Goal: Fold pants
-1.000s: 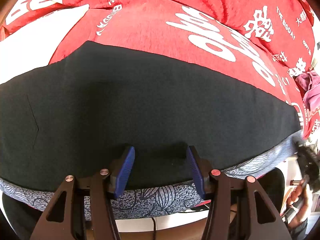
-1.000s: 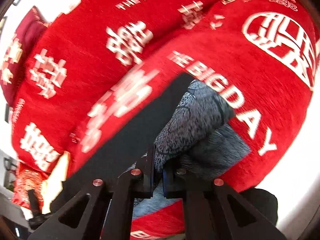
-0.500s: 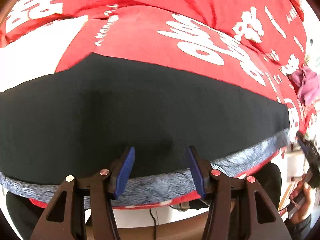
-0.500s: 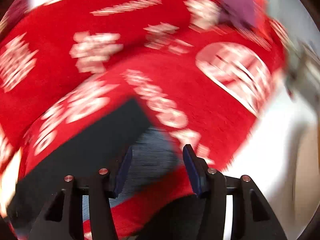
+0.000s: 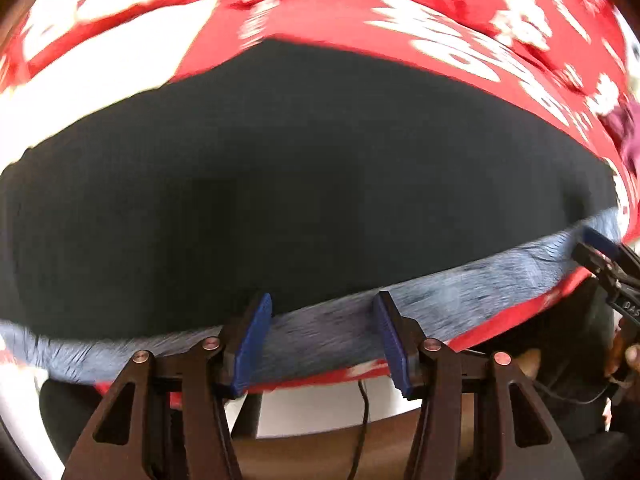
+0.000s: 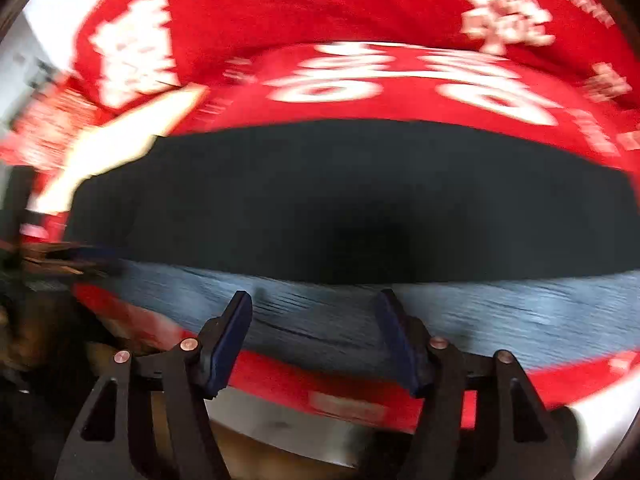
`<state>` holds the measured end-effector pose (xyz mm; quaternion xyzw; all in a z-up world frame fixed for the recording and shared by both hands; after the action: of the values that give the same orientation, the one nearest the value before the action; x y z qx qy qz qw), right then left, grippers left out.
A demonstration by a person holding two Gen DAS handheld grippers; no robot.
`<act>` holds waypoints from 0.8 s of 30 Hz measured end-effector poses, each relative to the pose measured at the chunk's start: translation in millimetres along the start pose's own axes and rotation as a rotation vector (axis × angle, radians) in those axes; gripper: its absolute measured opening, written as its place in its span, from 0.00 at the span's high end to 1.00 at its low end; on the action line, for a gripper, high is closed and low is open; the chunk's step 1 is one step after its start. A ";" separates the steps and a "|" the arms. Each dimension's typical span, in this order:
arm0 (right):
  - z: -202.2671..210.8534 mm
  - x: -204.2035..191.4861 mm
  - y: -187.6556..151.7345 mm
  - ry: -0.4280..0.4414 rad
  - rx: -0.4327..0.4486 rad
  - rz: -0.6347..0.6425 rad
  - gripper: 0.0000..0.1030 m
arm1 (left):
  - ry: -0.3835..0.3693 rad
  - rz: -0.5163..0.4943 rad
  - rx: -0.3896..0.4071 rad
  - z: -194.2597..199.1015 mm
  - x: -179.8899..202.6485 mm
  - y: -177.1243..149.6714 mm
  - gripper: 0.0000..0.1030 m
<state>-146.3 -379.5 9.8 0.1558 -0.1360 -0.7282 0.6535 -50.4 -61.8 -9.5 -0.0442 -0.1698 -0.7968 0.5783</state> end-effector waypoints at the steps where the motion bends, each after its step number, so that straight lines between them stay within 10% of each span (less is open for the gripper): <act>1: 1.3 4.8 -2.3 -0.094 -0.009 0.023 0.33 | -0.026 0.032 0.012 4.6 -6.2 -1.2 0.47; 8: 31.0 -73.9 20.2 -0.044 0.162 0.148 0.23 | -0.114 -0.064 0.059 -5.0 58.9 8.0 0.34; 12: -5.2 -122.1 8.7 -0.194 0.120 0.376 0.23 | 0.004 -0.213 0.065 -20.0 75.8 -1.2 0.28; 20: 8.0 31.5 -8.9 -0.259 0.000 -0.037 0.18 | 0.051 0.049 0.097 11.0 -9.6 -8.0 0.28; 24: 32.7 33.1 6.2 -0.177 0.087 -0.065 0.17 | 0.036 0.051 0.143 16.7 1.8 8.5 0.28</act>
<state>-157.1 -413.3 40.6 0.1235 -0.2194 -0.7531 0.6078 -45.1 -60.4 8.5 0.0072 -0.2147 -0.7682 0.6031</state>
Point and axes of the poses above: each gripper's, at about its wrist camera, not at the fingertips, and z roughly against the way its jaws point, x to its right, y to its top, the point moved 3 cm from there along -z, roughly the way its jaws point, and after that the axes turned 6 degrees about -y, right-handed, at the moved point
